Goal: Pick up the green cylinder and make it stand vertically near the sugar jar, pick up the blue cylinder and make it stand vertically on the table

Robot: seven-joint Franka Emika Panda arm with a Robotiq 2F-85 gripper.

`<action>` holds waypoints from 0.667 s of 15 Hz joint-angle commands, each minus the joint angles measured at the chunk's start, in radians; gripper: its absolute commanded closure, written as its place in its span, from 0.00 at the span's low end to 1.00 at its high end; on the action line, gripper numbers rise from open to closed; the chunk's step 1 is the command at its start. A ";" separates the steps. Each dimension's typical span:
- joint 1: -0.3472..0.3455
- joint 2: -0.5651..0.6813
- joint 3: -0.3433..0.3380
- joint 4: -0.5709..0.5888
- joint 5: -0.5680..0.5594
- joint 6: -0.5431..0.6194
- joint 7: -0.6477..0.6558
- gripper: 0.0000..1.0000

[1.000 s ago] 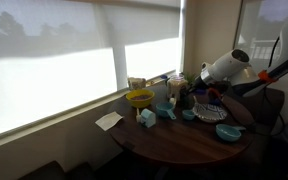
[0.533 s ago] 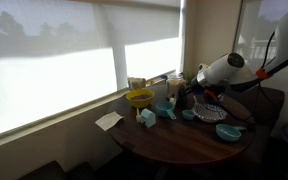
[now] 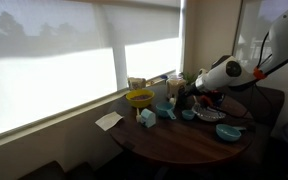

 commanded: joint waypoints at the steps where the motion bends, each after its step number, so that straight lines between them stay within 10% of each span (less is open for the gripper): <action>1: -0.008 -0.008 0.010 0.024 -0.079 -0.006 0.125 0.00; 10: -0.036 -0.062 -0.027 0.014 -0.015 0.091 0.020 0.00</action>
